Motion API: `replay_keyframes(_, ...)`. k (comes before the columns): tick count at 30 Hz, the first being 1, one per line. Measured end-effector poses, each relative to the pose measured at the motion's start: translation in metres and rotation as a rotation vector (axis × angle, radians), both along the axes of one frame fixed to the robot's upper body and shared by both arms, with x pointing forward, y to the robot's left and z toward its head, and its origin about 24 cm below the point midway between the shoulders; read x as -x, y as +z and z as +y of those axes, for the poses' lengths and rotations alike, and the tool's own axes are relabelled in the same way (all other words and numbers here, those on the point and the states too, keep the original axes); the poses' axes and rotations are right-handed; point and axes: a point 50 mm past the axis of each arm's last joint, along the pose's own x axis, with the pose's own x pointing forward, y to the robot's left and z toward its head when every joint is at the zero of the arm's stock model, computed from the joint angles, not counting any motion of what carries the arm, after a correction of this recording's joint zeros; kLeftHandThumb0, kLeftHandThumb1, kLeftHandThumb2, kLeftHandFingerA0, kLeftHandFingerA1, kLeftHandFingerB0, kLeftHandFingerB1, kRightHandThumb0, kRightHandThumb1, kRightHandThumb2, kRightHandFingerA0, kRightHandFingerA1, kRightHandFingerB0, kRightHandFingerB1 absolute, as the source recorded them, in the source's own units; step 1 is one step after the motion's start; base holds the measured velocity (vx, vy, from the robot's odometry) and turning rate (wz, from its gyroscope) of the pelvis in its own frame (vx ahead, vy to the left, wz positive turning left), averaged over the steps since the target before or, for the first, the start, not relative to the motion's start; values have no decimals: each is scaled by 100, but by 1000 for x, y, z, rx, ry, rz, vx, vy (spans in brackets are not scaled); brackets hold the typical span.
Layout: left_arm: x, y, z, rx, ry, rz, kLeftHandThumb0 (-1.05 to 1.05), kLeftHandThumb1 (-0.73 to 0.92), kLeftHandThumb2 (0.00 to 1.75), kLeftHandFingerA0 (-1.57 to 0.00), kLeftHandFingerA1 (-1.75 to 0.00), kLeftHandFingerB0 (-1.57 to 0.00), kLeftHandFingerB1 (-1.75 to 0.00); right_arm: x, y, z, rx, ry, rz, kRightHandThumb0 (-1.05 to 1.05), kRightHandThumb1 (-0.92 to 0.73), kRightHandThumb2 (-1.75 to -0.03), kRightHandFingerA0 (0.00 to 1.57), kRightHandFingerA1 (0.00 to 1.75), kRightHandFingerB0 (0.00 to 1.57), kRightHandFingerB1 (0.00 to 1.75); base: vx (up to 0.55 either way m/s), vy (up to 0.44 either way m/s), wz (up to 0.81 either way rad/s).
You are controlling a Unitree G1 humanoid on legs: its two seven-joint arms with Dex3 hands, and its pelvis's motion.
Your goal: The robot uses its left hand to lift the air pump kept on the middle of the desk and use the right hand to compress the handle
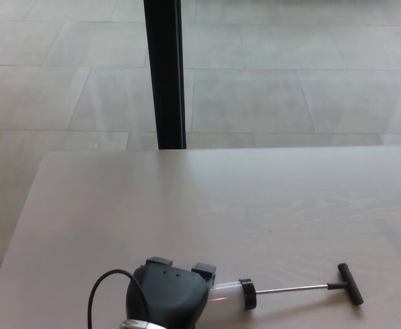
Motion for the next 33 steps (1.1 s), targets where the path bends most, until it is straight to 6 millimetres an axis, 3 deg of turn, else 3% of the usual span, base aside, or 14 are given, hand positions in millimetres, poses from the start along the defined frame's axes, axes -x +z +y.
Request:
replay_keyframes(4, -1, -1, 2, 6, 11, -8, -33, 88, 66, -61, -108, -43, -50, 0, -1, 1, -9, -4, -6, -47, -78, -63, 53, 91, 58, 40, 0, 0, 0)
replay_keyframes(5, -1, -1, 2, 7, 12, -11, -31, 85, 68, -66, -138, -57, -64, 0, -1, 1, -10, -4, -7, -49, -77, -63, 54, 89, 60, 41, 0, 0, 0)
replay_keyframes(7, -2, -2, 5, 20, 12, -23, -28, 83, 67, -68, -135, -61, -63, 0, 0, 1, -12, -4, -12, -49, -78, -63, 55, 88, 60, 41, 0, 0, 0)
replay_keyframes(9, -2, -3, 7, 41, 9, -40, -27, 77, 68, -72, -143, -67, -74, 0, 0, 2, -13, -4, -13, -50, -78, -63, 54, 85, 58, 40, 0, 0, 0)
replay_keyframes(10, -1, -4, 7, 53, 6, -48, -26, 75, 67, -70, -135, -67, -72, 0, 0, 2, -14, -3, -13, -52, -78, -63, 55, 83, 57, 40, 0, 0, 0)
replay_keyframes(12, -1, -4, 9, 80, -2, -65, -17, 71, 57, -73, -166, -71, -96, 0, -1, 3, -16, -2, -14, -51, -78, -63, 55, 84, 56, 41, 0, 0, 0)
replay_keyframes(14, -2, -2, 12, 110, -12, -84, -16, 64, 90, -67, -175, -45, -170, 0, -2, 4, -21, -1, -14, -50, -81, -63, 57, 77, 52, 40, 0, 0, 0)
replay_keyframes(20, -4, 2, 20, 202, -35, -122, -13, 66, 96, -66, -175, -46, -170, -1, -3, 9, -41, 10, -20, -53, -83, -65, 54, 69, 46, 40, 0, 0, 0)
replay_keyframes(24, -5, 5, 23, 267, -48, -130, -15, 63, 98, -64, -175, -51, -161, -5, -4, 18, -45, 44, -16, -73, -92, -68, 43, 53, 33, 35, 0, 0, 0)
replay_keyframes(25, -5, 6, 23, 282, -53, -133, -14, 61, 102, -68, -175, -50, -164, -6, -4, 21, -45, 57, -13, -85, -82, -83, 34, 50, 23, 37, 0, 0, 0)
replay_keyframes(27, -6, 8, 23, 303, -63, -142, -12, 62, 102, -67, -175, -53, -162, -8, -4, 25, -47, 77, -9, -79, -92, -72, 30, 47, 23, 32, 0, 0, 0)
replay_keyframes(31, -13, 19, 19, 356, -112, -196, -16, 63, 98, -64, -175, -55, -156, -21, 2, 46, -66, 170, -8, -85, -92, -75, 19, 43, 16, 30, 0, 0, 0)
replay_keyframes(32, -14, 22, 18, 363, -123, -209, -13, 62, 97, -64, -175, -57, -153, -24, 3, 50, -69, 188, -9, -90, -91, -84, 4, 33, 13, 27, 0, 0, 0)
replay_keyframes(33, -16, 25, 17, 371, -134, -224, -14, 64, 95, -65, -175, -56, -152, -27, 5, 55, -73, 210, -7, -95, -85, -126, 0, 20, 5, 20, 0, 0, 0)
